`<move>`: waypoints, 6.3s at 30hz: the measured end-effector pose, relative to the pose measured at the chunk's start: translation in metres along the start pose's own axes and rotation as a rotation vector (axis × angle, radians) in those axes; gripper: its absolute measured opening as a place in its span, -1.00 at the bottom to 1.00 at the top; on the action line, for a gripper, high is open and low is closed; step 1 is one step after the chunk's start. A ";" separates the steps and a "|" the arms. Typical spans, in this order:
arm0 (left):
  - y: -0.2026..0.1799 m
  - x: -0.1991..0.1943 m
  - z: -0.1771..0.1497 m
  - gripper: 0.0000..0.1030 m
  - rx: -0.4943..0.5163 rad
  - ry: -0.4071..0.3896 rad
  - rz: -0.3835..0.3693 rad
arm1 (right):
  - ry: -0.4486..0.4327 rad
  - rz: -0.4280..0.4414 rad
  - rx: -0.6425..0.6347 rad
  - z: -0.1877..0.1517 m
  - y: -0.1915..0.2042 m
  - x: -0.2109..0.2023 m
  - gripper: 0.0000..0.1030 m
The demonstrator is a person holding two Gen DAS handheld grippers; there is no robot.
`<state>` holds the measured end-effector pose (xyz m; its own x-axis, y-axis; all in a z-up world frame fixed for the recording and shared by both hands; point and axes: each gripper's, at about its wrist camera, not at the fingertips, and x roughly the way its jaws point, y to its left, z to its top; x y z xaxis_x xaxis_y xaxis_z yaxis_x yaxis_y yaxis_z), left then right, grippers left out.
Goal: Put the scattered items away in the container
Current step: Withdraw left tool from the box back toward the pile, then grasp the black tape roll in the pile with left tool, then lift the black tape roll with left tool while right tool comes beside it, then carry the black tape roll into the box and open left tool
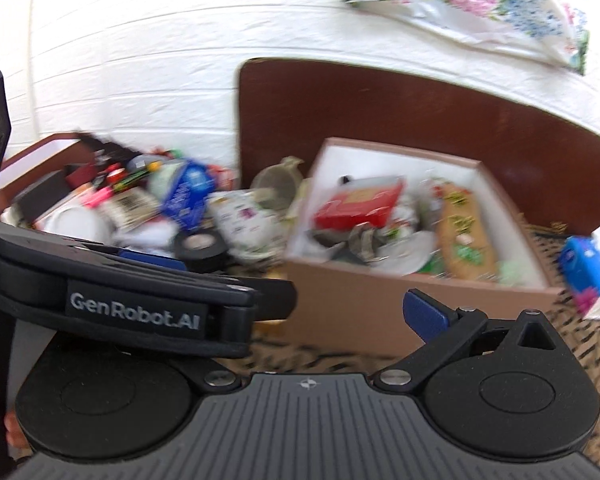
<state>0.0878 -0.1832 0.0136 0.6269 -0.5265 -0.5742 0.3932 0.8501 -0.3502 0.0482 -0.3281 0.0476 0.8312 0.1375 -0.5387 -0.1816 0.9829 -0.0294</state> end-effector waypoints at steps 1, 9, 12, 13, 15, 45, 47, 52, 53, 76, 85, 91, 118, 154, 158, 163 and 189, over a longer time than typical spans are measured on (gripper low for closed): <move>0.006 -0.006 -0.006 1.00 -0.005 -0.002 0.016 | -0.001 0.011 -0.004 -0.005 0.009 -0.001 0.99; 0.067 -0.042 -0.042 1.00 -0.045 -0.006 0.134 | 0.027 0.124 0.002 -0.038 0.076 0.015 0.99; 0.086 -0.048 -0.044 1.00 -0.065 -0.017 0.158 | 0.046 0.150 0.000 -0.041 0.096 0.027 0.99; 0.092 -0.048 -0.043 1.00 -0.073 -0.022 0.157 | 0.049 0.153 -0.005 -0.040 0.101 0.030 0.99; 0.101 -0.047 -0.040 1.00 -0.087 -0.031 0.153 | 0.046 0.154 -0.020 -0.036 0.110 0.036 0.99; 0.158 0.079 0.050 0.50 -0.068 0.050 0.111 | -0.021 0.053 -0.002 -0.001 0.088 0.167 0.59; 0.159 0.085 0.055 0.45 -0.053 0.061 0.112 | -0.014 0.065 0.013 0.000 0.084 0.173 0.51; 0.163 0.094 0.060 0.44 -0.055 0.076 0.093 | -0.013 0.081 0.030 0.003 0.078 0.181 0.50; 0.163 0.095 0.060 0.44 -0.054 0.076 0.089 | -0.013 0.089 0.033 0.003 0.077 0.181 0.50; 0.124 0.045 0.005 0.40 -0.035 0.152 0.059 | 0.064 0.164 0.066 -0.015 0.081 0.144 0.48; 0.091 -0.021 -0.076 0.42 -0.078 0.215 0.015 | 0.117 0.117 0.014 -0.079 0.107 0.047 0.48; 0.079 -0.051 -0.111 0.46 -0.076 0.247 0.018 | 0.124 0.114 0.016 -0.106 0.120 -0.004 0.46; 0.086 -0.075 -0.114 0.03 0.002 0.232 0.050 | 0.214 0.042 0.425 -0.133 0.068 -0.038 0.82; 0.098 -0.055 -0.119 -0.08 0.011 0.295 -0.052 | 0.270 0.206 0.131 -0.106 0.082 -0.013 -0.38; 0.103 -0.052 -0.117 -0.09 -0.019 0.294 -0.070 | 0.314 0.266 0.106 -0.102 0.076 -0.001 -0.33; 0.104 -0.051 -0.115 -0.16 -0.010 0.302 -0.088 | 0.348 0.265 0.129 -0.103 0.075 0.014 -0.36; 0.046 -0.062 -0.071 -0.46 0.059 0.214 -0.141 | 0.238 0.169 0.102 -0.076 0.049 -0.036 -0.38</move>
<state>0.0194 -0.1106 -0.0194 0.4089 -0.6208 -0.6689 0.5090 0.7635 -0.3975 -0.0303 -0.2941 0.0014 0.6449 0.2795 -0.7113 -0.2436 0.9574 0.1554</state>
